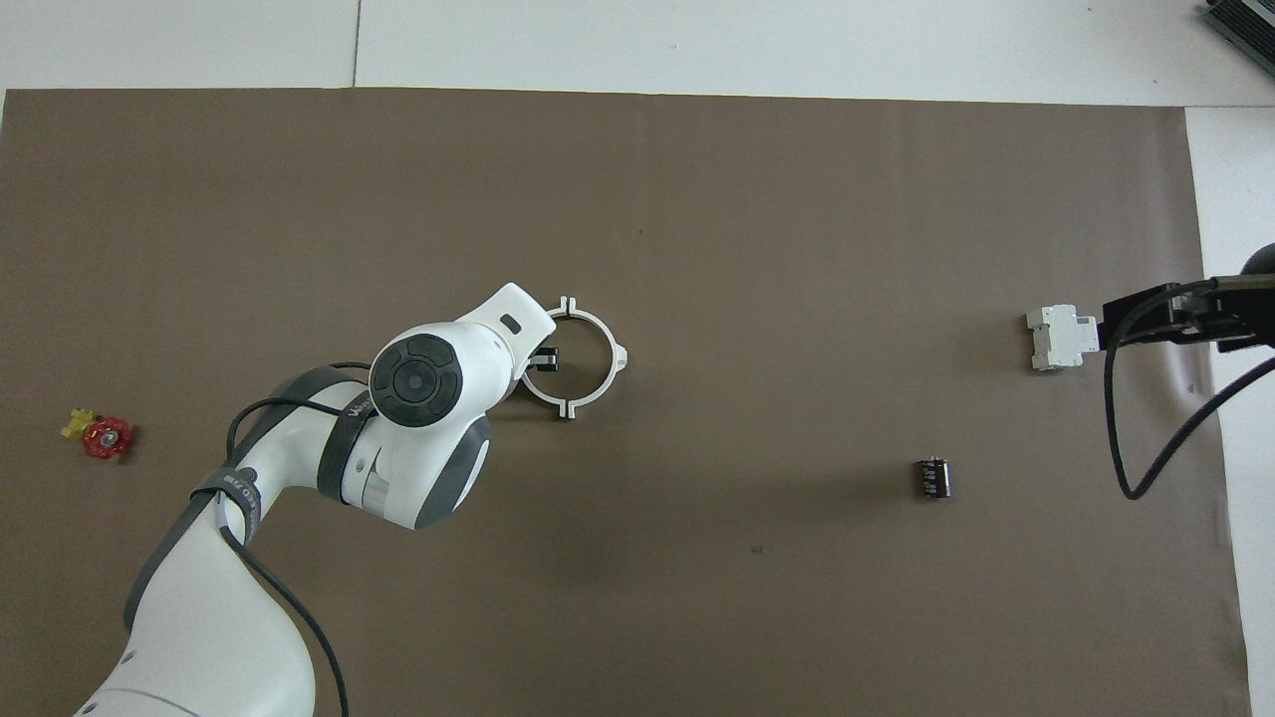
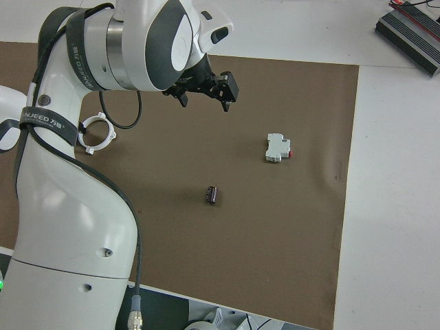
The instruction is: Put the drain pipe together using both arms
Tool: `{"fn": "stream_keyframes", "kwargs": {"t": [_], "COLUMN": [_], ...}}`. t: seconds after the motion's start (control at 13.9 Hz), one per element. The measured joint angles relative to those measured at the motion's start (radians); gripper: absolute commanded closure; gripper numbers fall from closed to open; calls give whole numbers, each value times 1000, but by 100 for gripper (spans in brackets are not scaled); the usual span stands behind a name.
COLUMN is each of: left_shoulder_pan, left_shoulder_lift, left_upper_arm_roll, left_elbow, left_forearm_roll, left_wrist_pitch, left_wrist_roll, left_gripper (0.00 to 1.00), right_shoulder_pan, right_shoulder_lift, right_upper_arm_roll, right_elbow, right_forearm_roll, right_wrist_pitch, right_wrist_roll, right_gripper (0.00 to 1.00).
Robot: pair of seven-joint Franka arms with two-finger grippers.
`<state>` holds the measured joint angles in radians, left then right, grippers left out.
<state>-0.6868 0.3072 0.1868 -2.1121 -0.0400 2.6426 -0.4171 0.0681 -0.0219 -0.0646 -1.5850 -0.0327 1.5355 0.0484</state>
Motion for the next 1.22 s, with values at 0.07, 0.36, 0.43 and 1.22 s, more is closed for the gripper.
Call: {"fn": "stream_keyframes", "kwargs": {"t": [0.07,0.36,0.43,1.22], "left_shoulder_pan": [0,0,0,1], "left_shoulder_lift": [0,2,2,-38], "left_upper_arm_roll": [0,0,0,42], "left_elbow": [0,0,0,116], "left_forearm_roll": [0,0,0,0], "left_wrist_pitch": [0,0,0,-208], "left_wrist_roll": [-1,-8,-9,-21], "left_gripper": [9,0,0,0], "right_shoulder_pan": [0,0,0,0], "right_shoulder_lift": [0,0,0,0], "right_upper_arm_roll": [0,0,0,0], "right_elbow": [0,0,0,0], "right_forearm_roll": [0,0,0,0], "right_wrist_pitch": [0,0,0,0], "right_wrist_roll": [0,0,0,0], "right_gripper": [0,0,0,0]}}
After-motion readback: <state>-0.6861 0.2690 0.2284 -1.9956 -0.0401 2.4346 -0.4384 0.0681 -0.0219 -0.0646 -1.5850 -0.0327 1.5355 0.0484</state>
